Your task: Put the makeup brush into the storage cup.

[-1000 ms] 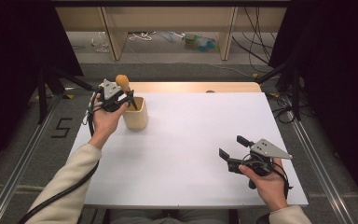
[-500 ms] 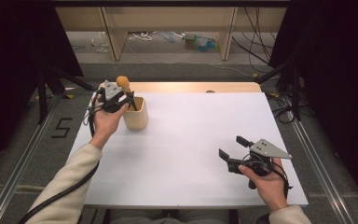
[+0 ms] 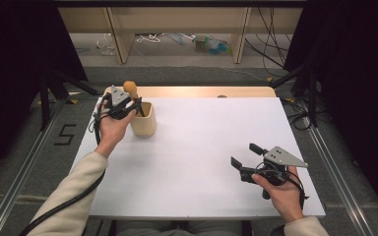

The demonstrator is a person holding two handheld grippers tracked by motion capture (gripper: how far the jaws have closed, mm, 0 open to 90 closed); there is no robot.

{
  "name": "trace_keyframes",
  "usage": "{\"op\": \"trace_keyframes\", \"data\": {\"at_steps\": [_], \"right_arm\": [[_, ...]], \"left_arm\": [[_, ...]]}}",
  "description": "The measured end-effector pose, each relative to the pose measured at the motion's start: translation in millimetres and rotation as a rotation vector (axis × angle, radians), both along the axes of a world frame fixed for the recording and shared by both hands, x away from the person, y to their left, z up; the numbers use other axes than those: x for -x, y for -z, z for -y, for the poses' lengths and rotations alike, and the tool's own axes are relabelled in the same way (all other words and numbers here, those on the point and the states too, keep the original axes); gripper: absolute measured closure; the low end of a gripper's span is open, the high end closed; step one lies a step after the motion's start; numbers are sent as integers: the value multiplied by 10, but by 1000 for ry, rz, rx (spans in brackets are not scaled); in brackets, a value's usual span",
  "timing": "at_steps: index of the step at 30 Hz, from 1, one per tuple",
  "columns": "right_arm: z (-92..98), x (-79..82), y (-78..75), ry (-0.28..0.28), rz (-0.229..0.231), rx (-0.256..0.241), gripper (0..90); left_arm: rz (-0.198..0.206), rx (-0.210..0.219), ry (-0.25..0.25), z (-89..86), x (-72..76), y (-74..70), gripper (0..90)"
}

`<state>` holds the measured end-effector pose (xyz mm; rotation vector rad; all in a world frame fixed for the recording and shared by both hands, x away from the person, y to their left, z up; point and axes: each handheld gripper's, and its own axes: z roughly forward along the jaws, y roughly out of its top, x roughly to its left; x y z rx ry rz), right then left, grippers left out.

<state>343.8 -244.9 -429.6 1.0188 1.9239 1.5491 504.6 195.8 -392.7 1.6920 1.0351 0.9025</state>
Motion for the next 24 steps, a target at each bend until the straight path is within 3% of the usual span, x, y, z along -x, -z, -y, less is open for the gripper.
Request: {"op": "trace_keyframes", "data": {"at_steps": [24], "right_arm": [[3,10,-8,6,-14,10,160]], "left_arm": [[-35,-1,0,0,-39,107,655]]}}
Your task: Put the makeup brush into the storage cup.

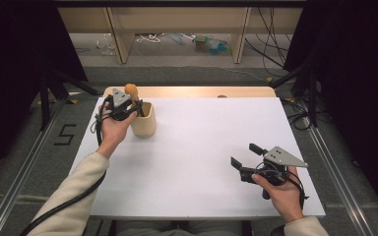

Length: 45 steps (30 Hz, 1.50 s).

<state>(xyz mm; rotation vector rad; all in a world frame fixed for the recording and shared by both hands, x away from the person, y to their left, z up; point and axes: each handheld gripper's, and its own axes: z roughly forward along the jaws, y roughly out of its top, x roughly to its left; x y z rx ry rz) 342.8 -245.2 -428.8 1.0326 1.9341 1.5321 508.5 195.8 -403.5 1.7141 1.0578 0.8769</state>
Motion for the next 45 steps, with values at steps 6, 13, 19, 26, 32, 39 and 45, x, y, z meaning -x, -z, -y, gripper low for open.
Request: {"op": "trace_keyframes", "data": {"at_steps": [6,13,19,26,32,39,45], "right_arm": [[1,-5,4,1,6,2,160],[-3,-7,7,-5,4,-3,160],[0,-8,6,-1,8,3,160],[0,-11,8,-2,9,4,160],[0,-11,8,-2,10,4,160],[-6,-10,9,-10,7,-3,160],[-1,-11,8,-3,9,4,161]], "left_arm": [[-6,6,1,-3,-7,2,654],[-20,4,4,3,-17,33,655],[-35,6,6,6,-30,50,654],[-58,10,11,-4,-43,70,653],[-75,7,16,3,-54,87,652],[-87,22,19,-10,-58,105,651],[-93,26,19,-28,-63,105,650]]}}
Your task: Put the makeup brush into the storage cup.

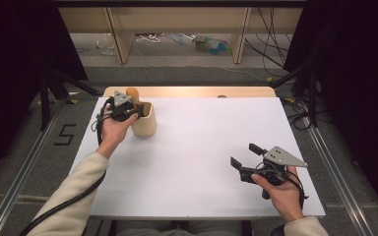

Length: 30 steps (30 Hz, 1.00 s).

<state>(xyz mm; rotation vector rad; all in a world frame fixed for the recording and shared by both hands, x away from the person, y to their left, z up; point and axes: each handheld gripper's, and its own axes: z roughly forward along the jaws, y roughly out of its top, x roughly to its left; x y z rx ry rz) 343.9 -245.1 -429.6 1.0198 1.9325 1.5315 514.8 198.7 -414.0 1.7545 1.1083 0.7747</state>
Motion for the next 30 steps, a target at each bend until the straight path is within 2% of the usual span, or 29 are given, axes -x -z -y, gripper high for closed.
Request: {"op": "trace_keyframes", "data": {"at_steps": [5,6,7,8,9,10,11,13,15,18,20,22,30], "right_arm": [[0,0,0,1,2,0,161],[0,1,-1,-1,1,1,161],[0,2,0,-1,0,0,161],[-2,1,0,-3,-2,-1,161],[0,2,0,-2,-3,4,161],[-1,0,2,-1,-1,3,161],[-4,1,3,-4,-4,2,161],[-5,2,3,-8,-5,1,160],[-7,-1,6,-10,-5,-4,161],[-4,1,3,-5,-4,2,161],[-6,2,2,-6,-5,2,160],[-12,3,2,-12,-12,0,160],[-17,5,-1,-6,-8,0,160]], "left_arm": [[1,11,0,-3,1,-3,649],[3,23,6,-2,0,-4,646],[21,43,21,-7,1,-9,622],[40,48,15,0,6,-20,528],[49,31,-15,1,17,-35,416],[62,39,-38,-3,24,-47,307],[74,38,-43,-19,29,-61,227],[74,57,-55,-40,52,-76,141],[76,55,-72,-81,88,-92,86],[69,77,-95,-174,174,-112,43],[71,88,-89,-243,260,-133,37],[73,107,-81,-277,337,-145,33],[93,130,-26,-317,655,-174,35]]}}
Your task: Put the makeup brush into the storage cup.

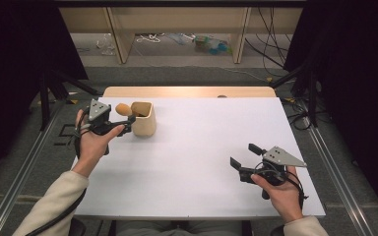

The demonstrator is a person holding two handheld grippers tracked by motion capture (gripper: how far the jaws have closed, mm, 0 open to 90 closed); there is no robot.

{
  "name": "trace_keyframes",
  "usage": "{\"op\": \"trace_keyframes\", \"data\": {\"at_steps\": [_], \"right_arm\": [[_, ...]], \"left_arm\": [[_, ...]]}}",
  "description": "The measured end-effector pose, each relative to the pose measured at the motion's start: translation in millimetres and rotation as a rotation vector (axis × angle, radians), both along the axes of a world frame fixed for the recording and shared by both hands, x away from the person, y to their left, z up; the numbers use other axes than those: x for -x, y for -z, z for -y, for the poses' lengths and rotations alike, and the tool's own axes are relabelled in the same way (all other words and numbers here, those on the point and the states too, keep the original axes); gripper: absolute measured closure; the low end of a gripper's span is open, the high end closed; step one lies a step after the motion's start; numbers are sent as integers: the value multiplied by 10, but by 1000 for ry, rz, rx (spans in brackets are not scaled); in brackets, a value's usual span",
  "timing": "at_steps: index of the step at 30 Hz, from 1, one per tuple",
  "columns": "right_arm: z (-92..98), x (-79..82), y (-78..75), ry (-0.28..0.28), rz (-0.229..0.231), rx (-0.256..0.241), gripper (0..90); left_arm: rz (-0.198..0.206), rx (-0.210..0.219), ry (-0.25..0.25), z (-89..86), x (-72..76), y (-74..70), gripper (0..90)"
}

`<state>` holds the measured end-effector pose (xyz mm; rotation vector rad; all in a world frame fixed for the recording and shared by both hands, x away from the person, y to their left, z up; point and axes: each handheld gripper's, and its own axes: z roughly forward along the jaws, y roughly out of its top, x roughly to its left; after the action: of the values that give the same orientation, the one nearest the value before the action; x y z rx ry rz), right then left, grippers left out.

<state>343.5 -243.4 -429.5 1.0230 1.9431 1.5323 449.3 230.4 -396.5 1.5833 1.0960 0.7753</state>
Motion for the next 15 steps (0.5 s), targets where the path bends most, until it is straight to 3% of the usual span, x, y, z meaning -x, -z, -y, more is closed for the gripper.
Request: {"op": "trace_keyframes", "data": {"at_steps": [7,12,15], "right_arm": [[2,-2,0,-1,2,-4,160],[7,5,-7,4,5,6,159],[1,0,-2,-1,1,-3,159]], "left_arm": [[22,6,50,27,188,-1,35],[10,27,87,52,310,71,42],[16,16,105,48,400,86,43]]}}
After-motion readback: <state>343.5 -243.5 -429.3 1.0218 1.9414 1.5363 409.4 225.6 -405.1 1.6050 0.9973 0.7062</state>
